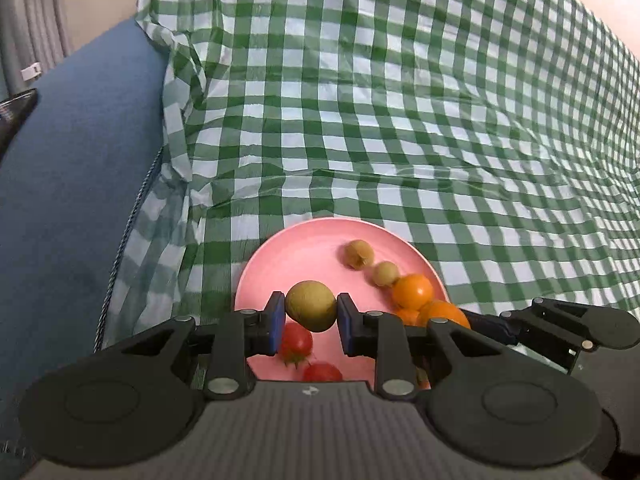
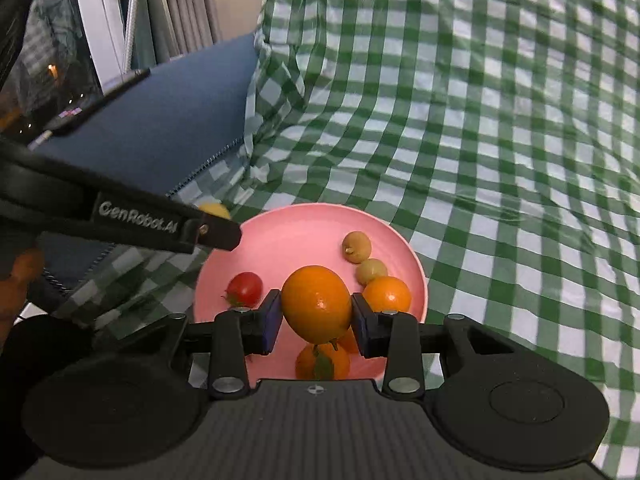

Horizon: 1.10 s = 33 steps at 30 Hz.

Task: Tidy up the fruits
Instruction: 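Lower both fruits onto the pink plate and open both tools, then lift both open tools away from the pink plate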

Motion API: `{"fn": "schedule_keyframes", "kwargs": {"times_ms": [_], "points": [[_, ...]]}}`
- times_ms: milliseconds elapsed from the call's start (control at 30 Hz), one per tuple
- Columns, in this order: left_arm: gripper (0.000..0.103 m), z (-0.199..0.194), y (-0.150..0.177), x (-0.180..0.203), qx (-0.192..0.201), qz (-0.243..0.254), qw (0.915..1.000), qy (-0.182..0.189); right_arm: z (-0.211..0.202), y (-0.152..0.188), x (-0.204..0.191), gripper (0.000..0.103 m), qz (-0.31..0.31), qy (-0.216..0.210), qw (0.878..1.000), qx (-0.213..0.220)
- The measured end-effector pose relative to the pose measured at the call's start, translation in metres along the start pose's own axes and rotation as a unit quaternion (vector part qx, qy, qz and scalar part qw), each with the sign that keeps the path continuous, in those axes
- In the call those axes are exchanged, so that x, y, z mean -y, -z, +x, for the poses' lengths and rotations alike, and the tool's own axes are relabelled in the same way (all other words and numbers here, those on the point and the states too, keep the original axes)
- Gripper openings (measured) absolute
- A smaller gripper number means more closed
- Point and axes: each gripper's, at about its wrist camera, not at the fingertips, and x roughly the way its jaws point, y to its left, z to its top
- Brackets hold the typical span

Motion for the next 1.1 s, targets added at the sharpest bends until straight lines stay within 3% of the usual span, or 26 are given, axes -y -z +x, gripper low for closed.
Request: {"fn": "schedule_keyframes", "kwargs": {"times_ms": [200,267,300,333,367,433,533,767,1000,1100], "points": [[0.031,0.038,-0.011,-0.005,-0.008,0.012,0.9999,-0.001,0.029,-0.003,0.004,0.038,-0.02,0.005,1.0,-0.01],[0.049,0.043,-0.014,-0.005,-0.012,0.016,0.9997,-0.01,0.033,-0.005,0.003,0.045,-0.028,0.008,1.0,-0.006],[0.078,0.042,-0.017,-0.005,-0.007,0.02,0.9995,-0.023,0.033,-0.006,0.003,0.063,-0.028,0.008,1.0,-0.003],[0.102,0.037,-0.019,-0.004,0.006,0.022,0.9988,-0.044,0.032,-0.007,0.003,0.071,-0.026,0.006,1.0,-0.001],[0.102,0.03,-0.02,-0.003,0.024,0.022,0.9974,-0.064,0.03,-0.009,0.003,0.083,-0.025,0.004,1.0,0.002],[0.103,0.014,-0.023,-0.002,0.05,0.031,0.9958,-0.071,0.022,-0.012,0.003,0.087,-0.023,0.015,1.0,0.011],[0.103,-0.007,-0.022,-0.003,0.036,0.023,0.9966,-0.07,0.005,-0.01,0.003,0.091,-0.011,0.023,1.0,0.006],[0.103,-0.066,0.023,-0.009,-0.026,-0.042,0.997,-0.059,-0.062,0.024,0.004,0.098,0.12,0.04,0.992,-0.016],[0.103,-0.12,0.064,0.01,-0.011,-0.02,0.9959,-0.087,-0.114,0.043,-0.019,0.1,0.094,0.086,0.992,0.028],[0.103,-0.138,0.075,0.017,0.013,-0.016,0.9942,-0.106,-0.131,0.046,-0.031,0.1,0.07,0.099,0.991,0.049]]}}
